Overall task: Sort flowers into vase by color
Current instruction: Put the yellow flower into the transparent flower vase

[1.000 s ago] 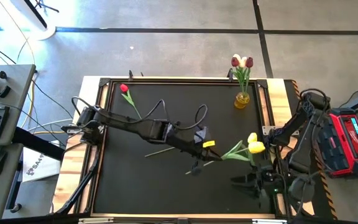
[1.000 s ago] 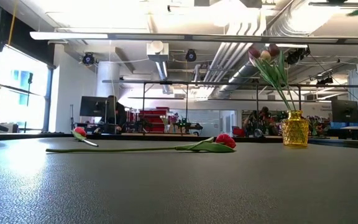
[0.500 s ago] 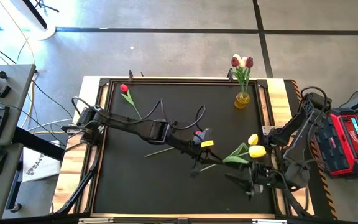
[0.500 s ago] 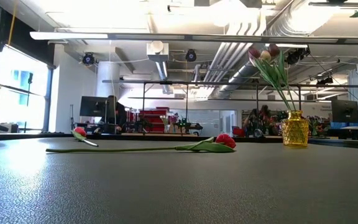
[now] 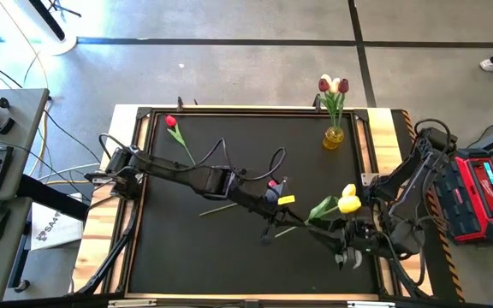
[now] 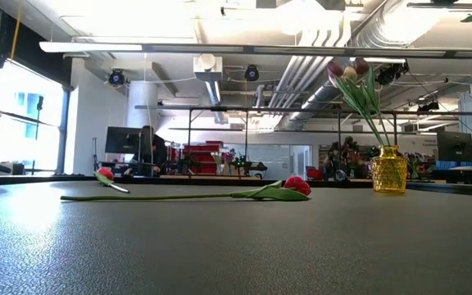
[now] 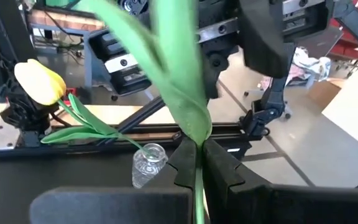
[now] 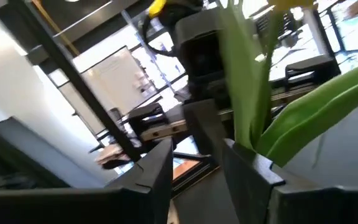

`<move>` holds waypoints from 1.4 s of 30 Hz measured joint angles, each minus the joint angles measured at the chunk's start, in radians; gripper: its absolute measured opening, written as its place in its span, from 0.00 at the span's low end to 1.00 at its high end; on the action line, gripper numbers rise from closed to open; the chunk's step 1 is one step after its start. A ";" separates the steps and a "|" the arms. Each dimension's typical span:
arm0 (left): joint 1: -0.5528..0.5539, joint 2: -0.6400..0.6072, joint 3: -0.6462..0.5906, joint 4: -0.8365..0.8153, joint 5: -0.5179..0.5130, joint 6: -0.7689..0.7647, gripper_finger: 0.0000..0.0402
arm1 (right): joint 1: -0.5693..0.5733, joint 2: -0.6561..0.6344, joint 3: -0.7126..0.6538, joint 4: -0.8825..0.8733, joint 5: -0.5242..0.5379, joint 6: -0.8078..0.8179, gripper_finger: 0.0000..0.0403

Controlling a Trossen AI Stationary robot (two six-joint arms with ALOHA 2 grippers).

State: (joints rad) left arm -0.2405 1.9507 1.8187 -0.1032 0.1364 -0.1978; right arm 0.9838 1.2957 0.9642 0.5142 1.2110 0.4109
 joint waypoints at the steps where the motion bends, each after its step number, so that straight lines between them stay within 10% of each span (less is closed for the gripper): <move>1: 0.000 0.000 0.000 0.000 -0.001 -0.009 0.00 | 0.007 0.000 0.000 0.001 -0.016 0.011 0.32; 7: 0.016 0.000 0.000 0.020 -0.019 -0.025 0.00 | 0.070 0.000 0.000 -0.001 -0.079 0.062 0.31; 17: 0.015 -0.002 0.000 0.138 0.072 -0.035 0.00 | 0.132 0.000 0.000 -0.012 0.162 -0.019 0.32; 31: 0.016 -0.003 0.000 0.160 0.130 -0.036 0.00 | -0.029 0.000 0.003 -0.007 -0.045 -0.125 0.63; 42: 0.017 -0.003 0.000 0.152 0.130 -0.036 0.00 | -0.036 0.000 0.003 -0.007 -0.061 -0.150 0.36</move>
State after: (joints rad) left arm -0.2237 1.9472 1.8187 0.0490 0.2668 -0.2336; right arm 0.9474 1.2953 0.9676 0.5068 1.1496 0.2604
